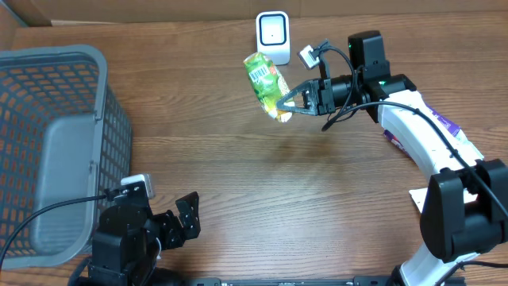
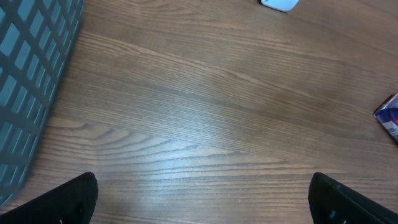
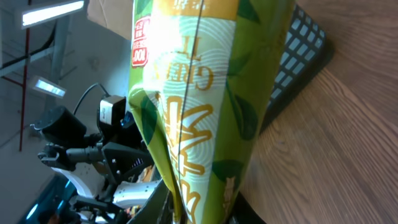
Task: Scan the item barcode
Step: 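Lift the green tea pouch and carry it toward the scanner, then hold the green tea pouch in front of the white scanner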
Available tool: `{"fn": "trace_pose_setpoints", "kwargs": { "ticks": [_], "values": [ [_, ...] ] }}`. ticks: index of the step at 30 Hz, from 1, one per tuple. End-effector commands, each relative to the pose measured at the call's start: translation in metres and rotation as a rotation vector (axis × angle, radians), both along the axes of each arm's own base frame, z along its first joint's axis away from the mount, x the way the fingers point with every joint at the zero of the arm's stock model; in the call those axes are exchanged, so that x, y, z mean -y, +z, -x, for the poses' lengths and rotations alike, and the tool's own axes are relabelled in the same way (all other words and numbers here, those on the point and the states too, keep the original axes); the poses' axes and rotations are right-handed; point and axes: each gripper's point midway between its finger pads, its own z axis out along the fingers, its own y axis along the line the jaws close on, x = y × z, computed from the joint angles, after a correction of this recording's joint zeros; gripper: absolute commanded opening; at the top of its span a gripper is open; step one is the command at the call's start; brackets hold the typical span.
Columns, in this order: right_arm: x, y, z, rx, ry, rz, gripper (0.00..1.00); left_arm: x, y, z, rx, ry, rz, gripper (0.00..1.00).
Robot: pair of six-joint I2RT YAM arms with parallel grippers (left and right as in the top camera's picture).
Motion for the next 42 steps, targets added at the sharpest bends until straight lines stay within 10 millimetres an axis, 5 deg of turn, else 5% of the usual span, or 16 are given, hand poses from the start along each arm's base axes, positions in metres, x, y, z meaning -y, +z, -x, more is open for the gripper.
{"fn": "trace_pose_setpoints", "kwargs": {
  "ticks": [1, 12, 15, 19, 23, 27, 31, 34, 42],
  "values": [
    [0.003, 0.046, 0.005, -0.004, 0.014, -0.025, 0.07, -0.002, 0.001, 0.0, 0.009, 0.008, -0.008, 1.0],
    [0.001, 0.114, -0.002, 0.189, 0.01, -0.091, 0.04, -0.002, 0.001, 0.0, 0.009, 0.008, -0.008, 1.0],
    [-0.001, 0.117, -0.006, 0.189, -0.022, -0.101, 0.04, -0.002, 0.001, 0.0, 0.009, 0.008, -0.008, 1.0],
    [-0.015, 0.092, -0.023, 0.104, -0.093, -0.071, 0.04, -0.002, 0.001, 0.0, 0.009, 0.008, -0.008, 1.0],
    [-0.021, 0.036, -0.051, 0.042, -0.288, 0.088, 0.04, -0.002, 0.001, 0.0, 0.009, 0.008, -0.008, 1.0],
    [-0.008, -0.015, -0.07, 0.025, -0.46, 0.301, 0.04, -0.002, 0.001, 0.0, 0.009, 0.008, -0.008, 1.0],
    [0.015, -0.039, -0.087, 0.057, -0.598, 0.495, 0.04, -0.002, 0.001, 0.0, 0.009, 0.008, -0.008, 1.0],
    [0.038, -0.029, -0.103, 0.158, -0.717, 0.675, 0.04, -0.002, 0.001, 0.0, 0.009, 0.008, -0.008, 1.0],
    [0.072, 0.046, -0.136, 0.534, -1.034, 0.976, 0.04, -0.002, 0.001, 0.0, 0.009, 0.008, -0.008, 0.99]
  ]
}}
